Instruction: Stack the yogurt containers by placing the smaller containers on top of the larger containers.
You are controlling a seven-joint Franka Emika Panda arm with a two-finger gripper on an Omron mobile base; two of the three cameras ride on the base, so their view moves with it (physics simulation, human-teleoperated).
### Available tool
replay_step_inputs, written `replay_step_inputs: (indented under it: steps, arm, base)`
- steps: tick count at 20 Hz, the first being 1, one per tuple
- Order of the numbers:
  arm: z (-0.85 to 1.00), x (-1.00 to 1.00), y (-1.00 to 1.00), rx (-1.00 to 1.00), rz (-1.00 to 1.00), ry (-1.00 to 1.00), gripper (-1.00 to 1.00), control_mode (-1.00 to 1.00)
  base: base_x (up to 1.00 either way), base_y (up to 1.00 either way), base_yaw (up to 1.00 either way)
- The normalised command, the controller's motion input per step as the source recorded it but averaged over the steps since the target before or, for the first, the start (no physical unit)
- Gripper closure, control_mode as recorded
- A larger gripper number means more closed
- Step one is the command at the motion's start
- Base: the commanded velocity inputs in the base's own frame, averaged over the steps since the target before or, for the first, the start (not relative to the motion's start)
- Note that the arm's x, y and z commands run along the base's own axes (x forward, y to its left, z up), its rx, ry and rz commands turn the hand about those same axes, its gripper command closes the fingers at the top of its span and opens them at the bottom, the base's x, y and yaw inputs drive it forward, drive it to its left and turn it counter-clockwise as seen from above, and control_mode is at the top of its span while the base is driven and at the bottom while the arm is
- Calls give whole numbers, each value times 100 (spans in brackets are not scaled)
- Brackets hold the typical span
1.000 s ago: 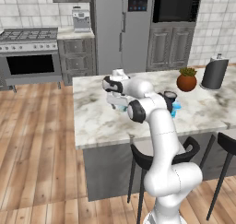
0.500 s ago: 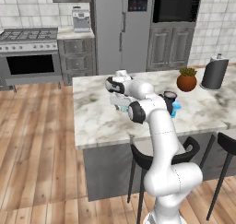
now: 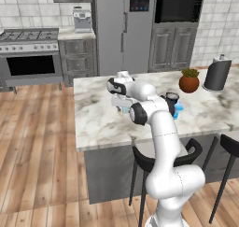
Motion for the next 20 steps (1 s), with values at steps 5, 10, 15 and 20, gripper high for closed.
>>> replay_step_inputs:
  steps: [5,10,15,20]
  arm:
    - [-16,-1,-32,0,0,0,100,-100]
    - [-16,-8,-41,0,0,0,100,-100]
    - [-13,-10,-34,0,0,0,100,-100]
    - [7,-20,-15,0,0,-11,100,-100]
  base:
    - [0,0,0]
    - [0,0,0]
    - [0,0,0]
    - [0,0,0]
